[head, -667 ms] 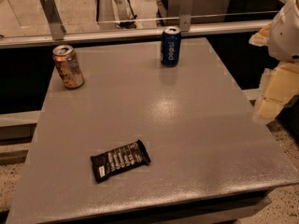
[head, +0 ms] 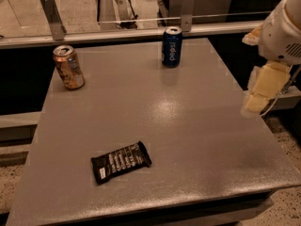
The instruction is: Knock pepsi can over
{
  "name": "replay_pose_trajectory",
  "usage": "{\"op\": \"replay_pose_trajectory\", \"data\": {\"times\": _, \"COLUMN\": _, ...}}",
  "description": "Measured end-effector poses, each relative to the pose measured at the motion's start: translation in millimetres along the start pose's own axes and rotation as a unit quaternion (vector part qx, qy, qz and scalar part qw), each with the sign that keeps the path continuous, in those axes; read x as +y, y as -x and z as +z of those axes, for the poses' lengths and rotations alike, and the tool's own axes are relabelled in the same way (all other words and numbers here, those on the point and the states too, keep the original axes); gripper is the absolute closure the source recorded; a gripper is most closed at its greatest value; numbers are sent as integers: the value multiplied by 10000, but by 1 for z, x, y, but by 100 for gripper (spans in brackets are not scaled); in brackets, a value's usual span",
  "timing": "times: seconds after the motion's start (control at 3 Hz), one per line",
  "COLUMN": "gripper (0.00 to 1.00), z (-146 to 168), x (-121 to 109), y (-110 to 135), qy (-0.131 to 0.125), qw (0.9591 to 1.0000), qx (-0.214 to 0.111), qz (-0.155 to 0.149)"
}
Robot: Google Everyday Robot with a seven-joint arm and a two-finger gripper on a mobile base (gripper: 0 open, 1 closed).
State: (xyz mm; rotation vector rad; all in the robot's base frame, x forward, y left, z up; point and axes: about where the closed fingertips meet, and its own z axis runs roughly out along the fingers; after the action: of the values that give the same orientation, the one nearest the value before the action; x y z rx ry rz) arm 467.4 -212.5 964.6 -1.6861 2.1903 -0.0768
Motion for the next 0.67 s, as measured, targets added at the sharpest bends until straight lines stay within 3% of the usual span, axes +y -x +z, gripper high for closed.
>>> {"op": "replay_pose_trajectory", "data": {"times": 0.33, "gripper": 0, "z": 48, "x": -49, "y": 16, "qy": -174, "qw": 9992, "qx": -345, "qz": 140}}
{"op": "replay_pose_trajectory", "data": {"times": 0.67, "gripper": 0, "z": 87, "x": -102, "y": 32, "qy": -341, "qw": 9942, "qx": -925, "qz": 427}}
